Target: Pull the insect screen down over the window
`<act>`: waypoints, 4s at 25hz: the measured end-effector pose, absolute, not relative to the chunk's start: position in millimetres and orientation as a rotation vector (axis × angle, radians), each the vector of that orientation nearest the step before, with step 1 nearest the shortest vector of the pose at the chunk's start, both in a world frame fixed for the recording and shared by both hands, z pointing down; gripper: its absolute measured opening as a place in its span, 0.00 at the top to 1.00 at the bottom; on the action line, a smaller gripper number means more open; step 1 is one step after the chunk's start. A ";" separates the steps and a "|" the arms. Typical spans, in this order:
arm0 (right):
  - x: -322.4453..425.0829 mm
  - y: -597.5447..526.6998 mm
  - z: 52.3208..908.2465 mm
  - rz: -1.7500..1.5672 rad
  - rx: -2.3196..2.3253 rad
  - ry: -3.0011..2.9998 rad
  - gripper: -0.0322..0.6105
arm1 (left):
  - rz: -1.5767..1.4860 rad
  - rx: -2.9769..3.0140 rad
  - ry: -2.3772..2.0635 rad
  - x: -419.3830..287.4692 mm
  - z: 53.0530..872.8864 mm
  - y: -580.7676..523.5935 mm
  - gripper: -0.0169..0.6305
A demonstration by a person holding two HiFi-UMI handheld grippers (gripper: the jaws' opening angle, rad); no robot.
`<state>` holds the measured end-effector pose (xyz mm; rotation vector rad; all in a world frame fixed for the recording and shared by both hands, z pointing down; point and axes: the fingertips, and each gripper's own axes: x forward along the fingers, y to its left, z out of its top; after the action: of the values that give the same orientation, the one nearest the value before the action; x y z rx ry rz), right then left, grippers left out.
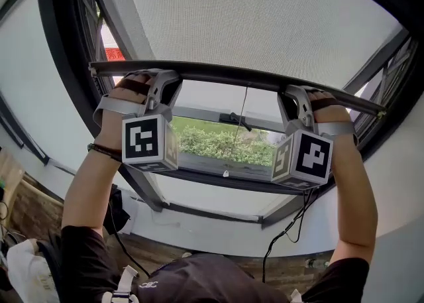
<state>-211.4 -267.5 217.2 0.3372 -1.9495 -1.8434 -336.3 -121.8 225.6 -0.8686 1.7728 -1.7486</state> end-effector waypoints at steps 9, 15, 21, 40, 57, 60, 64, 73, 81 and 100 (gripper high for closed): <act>-215.7 -262.2 236.8 -1.783 0.274 -1.937 0.91 | -1.775 -0.957 1.771 -340.2 246.2 -121.1 0.94; -208.3 -266.6 281.4 -1.748 0.223 -1.909 0.91 | -1.790 -1.033 1.772 -327.4 285.4 -124.2 0.94; -206.6 -264.8 292.2 -1.726 0.239 -1.929 0.91 | -1.784 -1.051 1.797 -325.4 297.6 -122.8 0.94; -204.7 -267.4 368.7 -1.620 0.164 -1.897 0.91 | -1.853 -1.158 1.781 -325.4 374.9 -120.9 0.94; -211.2 -259.1 457.1 -1.494 0.070 -1.856 0.91 | -1.936 -1.279 1.763 -337.6 464.1 -118.0 0.94; -212.4 -256.3 473.4 -1.445 0.046 -1.877 0.91 | -1.963 -1.323 1.755 -337.5 482.8 -117.8 0.94; -207.3 -257.6 504.4 -1.438 0.039 -1.847 0.91 | -1.982 -1.367 1.754 -333.7 515.0 -117.3 0.94; -207.9 -258.4 520.8 -1.423 0.047 -1.815 0.91 | -1.950 -1.425 1.798 -335.8 530.3 -116.4 0.94; -207.7 -256.3 540.8 -1.362 0.006 -1.826 0.91 | -1.984 -1.478 1.782 -335.3 552.1 -115.8 0.94; -204.5 -256.4 599.4 -1.256 -0.086 -1.810 0.91 | -2.078 -1.623 1.752 -333.6 612.7 -115.7 0.94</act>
<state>-204.5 -256.4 599.4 -0.0858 -1.8096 -1.2556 -333.6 -115.7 612.7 -1.6228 1.7523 -2.0783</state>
